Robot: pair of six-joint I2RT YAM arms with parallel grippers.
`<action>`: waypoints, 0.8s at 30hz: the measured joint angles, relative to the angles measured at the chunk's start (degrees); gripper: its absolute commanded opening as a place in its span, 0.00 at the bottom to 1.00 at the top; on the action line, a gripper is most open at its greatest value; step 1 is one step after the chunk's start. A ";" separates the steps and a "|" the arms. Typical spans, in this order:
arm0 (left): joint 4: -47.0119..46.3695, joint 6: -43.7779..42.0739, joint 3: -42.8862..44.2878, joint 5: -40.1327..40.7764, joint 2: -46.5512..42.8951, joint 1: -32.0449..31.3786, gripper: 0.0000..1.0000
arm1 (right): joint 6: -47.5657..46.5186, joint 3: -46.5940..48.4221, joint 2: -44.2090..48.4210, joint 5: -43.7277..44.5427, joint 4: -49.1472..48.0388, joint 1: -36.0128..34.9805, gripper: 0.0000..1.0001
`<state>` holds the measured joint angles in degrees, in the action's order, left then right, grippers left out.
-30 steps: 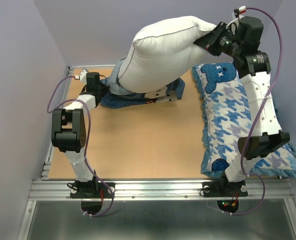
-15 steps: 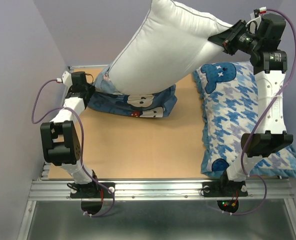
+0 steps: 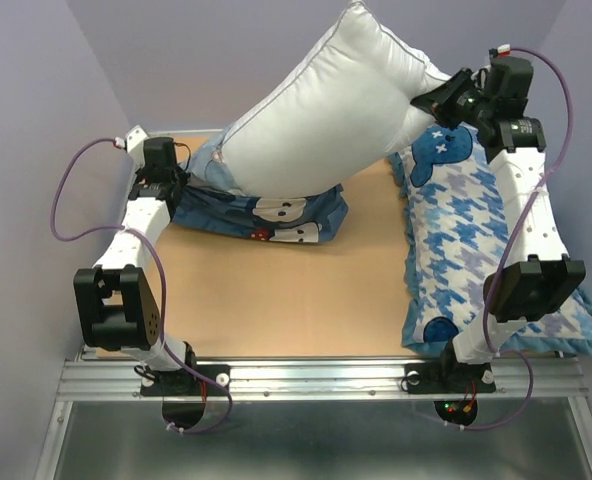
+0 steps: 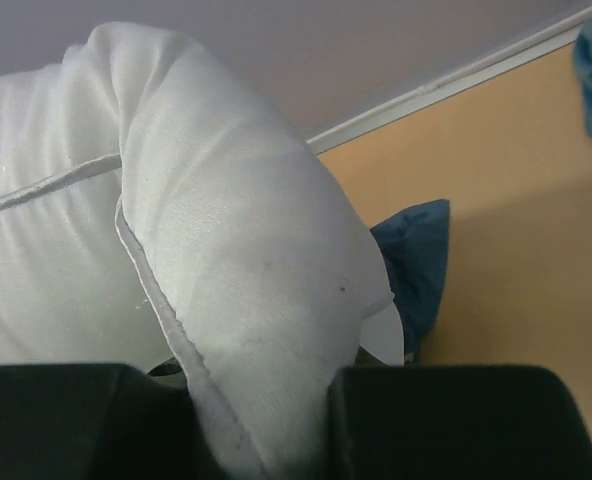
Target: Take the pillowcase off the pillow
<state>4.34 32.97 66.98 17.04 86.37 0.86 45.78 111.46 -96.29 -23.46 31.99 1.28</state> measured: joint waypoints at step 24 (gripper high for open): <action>16.85 -24.30 31.67 0.79 11.93 -9.55 0.63 | -17.07 0.46 -24.37 33.03 5.11 -25.70 0.01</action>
<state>21.19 8.67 98.65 17.82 98.30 -8.69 28.71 111.92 -120.66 9.56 37.10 -24.43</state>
